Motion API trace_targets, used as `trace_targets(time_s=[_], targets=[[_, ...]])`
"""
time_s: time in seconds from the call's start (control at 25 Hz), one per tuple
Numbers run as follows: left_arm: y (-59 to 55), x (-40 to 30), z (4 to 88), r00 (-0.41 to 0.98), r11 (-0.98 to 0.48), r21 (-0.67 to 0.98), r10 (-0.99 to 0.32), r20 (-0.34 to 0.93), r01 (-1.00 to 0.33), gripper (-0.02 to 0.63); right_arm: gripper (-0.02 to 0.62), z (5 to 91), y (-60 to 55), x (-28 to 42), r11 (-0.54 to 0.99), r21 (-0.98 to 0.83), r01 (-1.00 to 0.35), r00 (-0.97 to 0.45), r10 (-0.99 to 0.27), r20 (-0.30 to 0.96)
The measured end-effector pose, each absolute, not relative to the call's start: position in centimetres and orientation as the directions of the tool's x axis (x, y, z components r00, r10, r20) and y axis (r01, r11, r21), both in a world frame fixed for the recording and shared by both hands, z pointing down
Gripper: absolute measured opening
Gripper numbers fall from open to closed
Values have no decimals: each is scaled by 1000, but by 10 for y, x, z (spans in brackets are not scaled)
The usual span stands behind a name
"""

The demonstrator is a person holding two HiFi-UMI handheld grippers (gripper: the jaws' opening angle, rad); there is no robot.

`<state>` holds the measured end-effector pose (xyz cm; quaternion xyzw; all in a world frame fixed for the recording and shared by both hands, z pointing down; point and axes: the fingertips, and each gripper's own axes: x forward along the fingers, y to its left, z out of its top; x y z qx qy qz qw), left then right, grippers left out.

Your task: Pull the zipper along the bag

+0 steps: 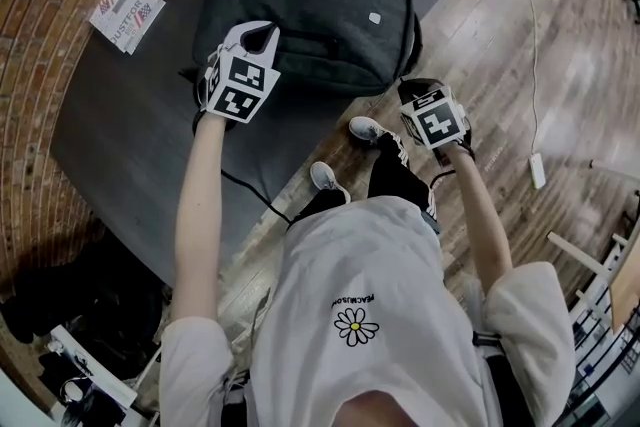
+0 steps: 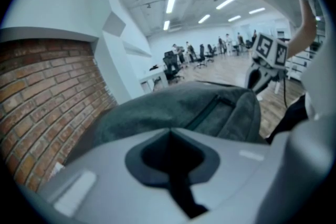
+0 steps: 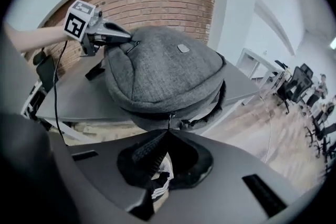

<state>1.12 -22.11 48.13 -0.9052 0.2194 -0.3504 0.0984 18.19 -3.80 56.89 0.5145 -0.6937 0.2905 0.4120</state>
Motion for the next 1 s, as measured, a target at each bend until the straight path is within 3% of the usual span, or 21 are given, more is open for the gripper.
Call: trace_targets(time_s=[0.24,0.48,0.68,0.88,1.0], targets=[[-219,13,482,668,-891,-326,-453,590,-316,3,6,570,-20,167,323,55,-945,-108,-466,878],[-219,14,482,679,-893,-327,-448,582,-309,3,3,571,-31,147,220,-20,-975,-131,-506,853],[-219,14,483,676,-889,-332,-456,579,-315,3,8,571,-20,121,367,128,-921,-76,-492,867],[-219,14,483,682,-889,-336,-455,573,-310,3,9,569,-10,103,344,14,-939,-158,-469,869],[-220,14,484,686,-893,-334,-447,574,-302,3,32,577,-7,65,383,-145,-912,-305,-398,865]])
